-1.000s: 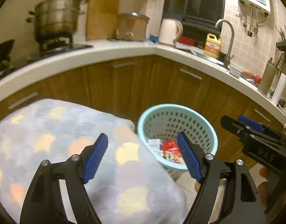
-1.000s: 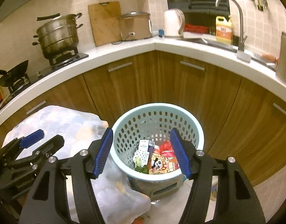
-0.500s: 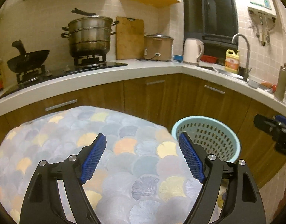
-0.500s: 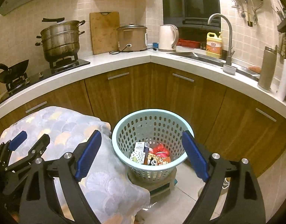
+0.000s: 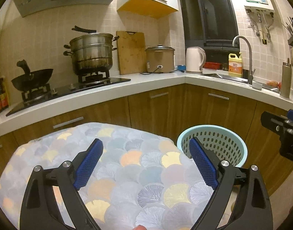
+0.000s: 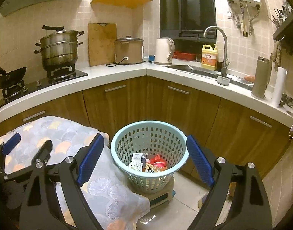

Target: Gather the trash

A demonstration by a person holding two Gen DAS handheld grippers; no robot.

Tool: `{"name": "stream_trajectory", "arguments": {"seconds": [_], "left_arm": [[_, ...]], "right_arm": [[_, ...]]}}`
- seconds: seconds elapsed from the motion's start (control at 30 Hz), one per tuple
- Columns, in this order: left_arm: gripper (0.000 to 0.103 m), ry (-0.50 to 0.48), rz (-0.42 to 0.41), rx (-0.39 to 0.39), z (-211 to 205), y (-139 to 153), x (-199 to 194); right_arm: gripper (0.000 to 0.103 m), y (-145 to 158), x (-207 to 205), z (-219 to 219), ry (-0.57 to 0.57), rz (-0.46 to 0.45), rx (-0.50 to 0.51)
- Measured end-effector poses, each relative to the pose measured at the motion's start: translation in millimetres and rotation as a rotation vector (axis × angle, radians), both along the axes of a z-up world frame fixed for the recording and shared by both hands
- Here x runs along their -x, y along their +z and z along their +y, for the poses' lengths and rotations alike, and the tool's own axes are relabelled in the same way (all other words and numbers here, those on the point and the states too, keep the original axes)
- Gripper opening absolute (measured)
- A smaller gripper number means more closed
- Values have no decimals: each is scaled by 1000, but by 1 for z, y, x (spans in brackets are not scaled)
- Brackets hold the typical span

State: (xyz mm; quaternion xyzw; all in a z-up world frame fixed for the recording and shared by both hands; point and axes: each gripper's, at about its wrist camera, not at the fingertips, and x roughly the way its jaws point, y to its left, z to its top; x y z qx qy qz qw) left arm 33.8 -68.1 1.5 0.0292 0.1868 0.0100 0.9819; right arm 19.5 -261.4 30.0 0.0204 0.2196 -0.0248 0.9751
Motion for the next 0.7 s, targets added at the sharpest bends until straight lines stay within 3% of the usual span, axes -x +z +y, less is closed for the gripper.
{"name": "stream_trajectory", "arguments": {"seconds": [0.7], "left_arm": [[92, 19, 37, 35, 9, -5, -9]], "right_arm": [[84, 1, 2, -7, -16, -19, -8]]}}
